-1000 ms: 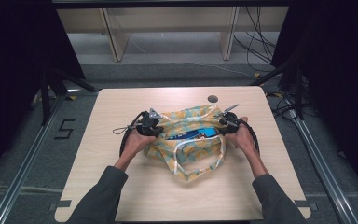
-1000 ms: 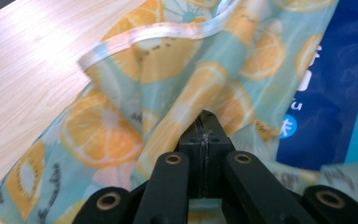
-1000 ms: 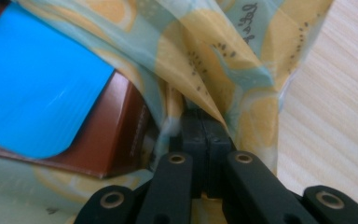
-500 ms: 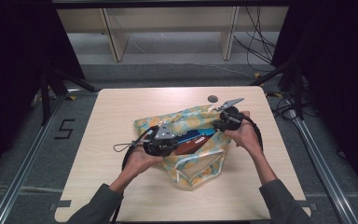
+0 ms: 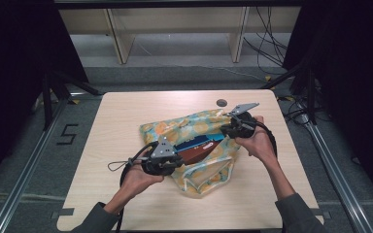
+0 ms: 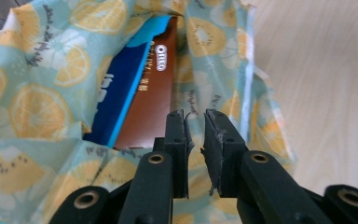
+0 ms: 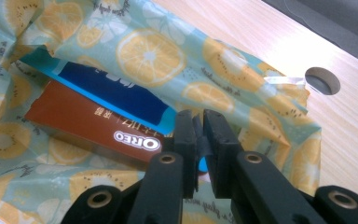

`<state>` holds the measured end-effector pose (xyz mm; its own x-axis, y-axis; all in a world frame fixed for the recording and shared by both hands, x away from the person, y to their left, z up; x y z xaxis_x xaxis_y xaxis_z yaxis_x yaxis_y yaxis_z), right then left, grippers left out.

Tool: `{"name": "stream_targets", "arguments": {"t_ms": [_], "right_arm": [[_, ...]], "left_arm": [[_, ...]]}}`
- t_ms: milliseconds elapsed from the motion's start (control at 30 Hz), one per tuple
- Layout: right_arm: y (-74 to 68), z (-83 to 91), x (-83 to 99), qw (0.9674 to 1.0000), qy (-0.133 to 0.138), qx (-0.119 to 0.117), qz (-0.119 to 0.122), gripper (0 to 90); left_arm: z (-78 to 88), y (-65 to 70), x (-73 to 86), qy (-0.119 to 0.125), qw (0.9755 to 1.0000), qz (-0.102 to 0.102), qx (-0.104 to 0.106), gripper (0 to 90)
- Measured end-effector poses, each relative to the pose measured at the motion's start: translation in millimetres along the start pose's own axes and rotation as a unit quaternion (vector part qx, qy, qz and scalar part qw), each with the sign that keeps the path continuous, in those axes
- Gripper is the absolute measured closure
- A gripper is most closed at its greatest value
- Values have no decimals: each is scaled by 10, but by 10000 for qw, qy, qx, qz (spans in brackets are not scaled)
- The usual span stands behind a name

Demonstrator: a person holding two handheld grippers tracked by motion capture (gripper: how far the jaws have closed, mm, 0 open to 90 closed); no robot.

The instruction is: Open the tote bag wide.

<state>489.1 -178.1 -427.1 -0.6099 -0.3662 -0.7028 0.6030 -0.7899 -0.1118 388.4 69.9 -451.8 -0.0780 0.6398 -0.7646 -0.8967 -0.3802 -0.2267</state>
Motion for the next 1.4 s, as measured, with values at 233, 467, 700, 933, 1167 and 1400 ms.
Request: {"name": "stream_targets", "arguments": {"t_ms": [233,467,700,933,1167,1400], "right_arm": [[-133,39,68,9999,96,-135,-6,843],[-246,100,172,9996,130,-166,180,834],[-245,153,284,9992,287,-276,20,755],[-274,256,358,9987,428,-260,-48,577],[-273,349,475,9982,552,-221,-109,473],[-176,400,635,9971,698,-49,-307,430]], "left_arm": [[91,95,34,124,9999,57,21,752],[199,194,116,167,9997,167,-22,711],[311,181,215,368,9977,570,26,598],[386,235,322,428,9966,691,-133,444],[391,288,459,378,9947,916,-285,348],[376,336,549,275,9934,1047,-377,302]]}}
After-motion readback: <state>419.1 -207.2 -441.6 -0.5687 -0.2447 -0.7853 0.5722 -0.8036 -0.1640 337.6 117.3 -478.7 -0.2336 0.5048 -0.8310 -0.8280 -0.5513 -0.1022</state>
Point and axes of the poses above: each handheld gripper's, and its own axes: z roughly backward along the jaws, x roughly out of its underside, y roughly to its right, the point moved 4 cm from there along -z, roughly forward along the jaws, and after that the axes turned 13 degrees about -z, right-handed, at the moved point
